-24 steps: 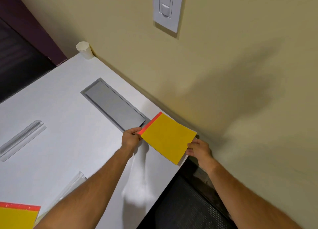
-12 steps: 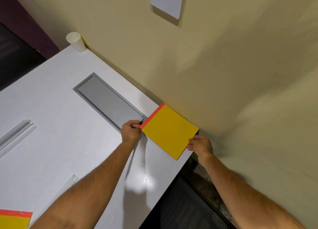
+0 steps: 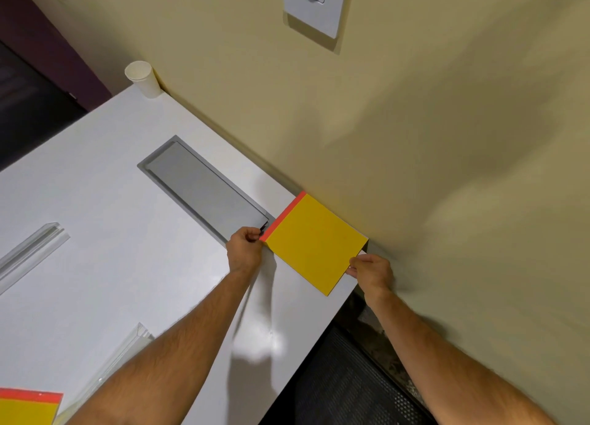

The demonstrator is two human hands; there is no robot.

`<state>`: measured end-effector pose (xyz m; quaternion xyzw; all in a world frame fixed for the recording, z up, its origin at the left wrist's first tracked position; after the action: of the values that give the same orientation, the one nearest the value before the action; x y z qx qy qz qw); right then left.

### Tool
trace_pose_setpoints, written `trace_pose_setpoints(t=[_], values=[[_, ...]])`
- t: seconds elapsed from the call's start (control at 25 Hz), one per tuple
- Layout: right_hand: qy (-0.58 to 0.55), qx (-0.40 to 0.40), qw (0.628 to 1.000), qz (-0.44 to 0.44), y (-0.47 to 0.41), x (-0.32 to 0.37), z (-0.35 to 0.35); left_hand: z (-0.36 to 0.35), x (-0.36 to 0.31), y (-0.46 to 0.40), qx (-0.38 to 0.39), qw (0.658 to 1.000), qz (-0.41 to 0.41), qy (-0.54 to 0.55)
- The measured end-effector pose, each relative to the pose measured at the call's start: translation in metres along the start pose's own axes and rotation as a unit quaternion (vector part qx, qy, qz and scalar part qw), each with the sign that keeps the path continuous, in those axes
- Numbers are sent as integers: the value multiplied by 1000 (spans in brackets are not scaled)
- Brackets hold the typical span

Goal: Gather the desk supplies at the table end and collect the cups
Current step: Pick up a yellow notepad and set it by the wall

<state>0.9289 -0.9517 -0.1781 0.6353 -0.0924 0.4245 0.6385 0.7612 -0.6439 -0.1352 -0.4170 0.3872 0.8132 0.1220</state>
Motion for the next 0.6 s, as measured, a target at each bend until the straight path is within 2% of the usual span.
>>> trace_pose_setpoints(t=[0.12,0.24,0.4,0.6], values=[[50,4,999,8,17,5,-6,2,-8,22,21,999,-28,-15],[135,32,989,57,57,25,-22,10,-16,57,42,996,-64,-50],[251,120,949,146,136,47,-61,26,-19,114,84,985,-116,-95],[365,182,886,221,234,45,-94,78,-8,197,81,979,-134,-132]])
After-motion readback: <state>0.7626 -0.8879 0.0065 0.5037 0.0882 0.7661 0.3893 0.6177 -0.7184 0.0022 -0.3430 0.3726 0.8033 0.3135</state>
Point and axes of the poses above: each hand's wrist, its own y-axis away from the middle knuckle, its own z-axis out of the back of the hand, x = y × z, the point moved 8 cm from there along -y, towards the middle knuckle, and after that the axes turned 12 degrees about x, right-handed, at the moved point
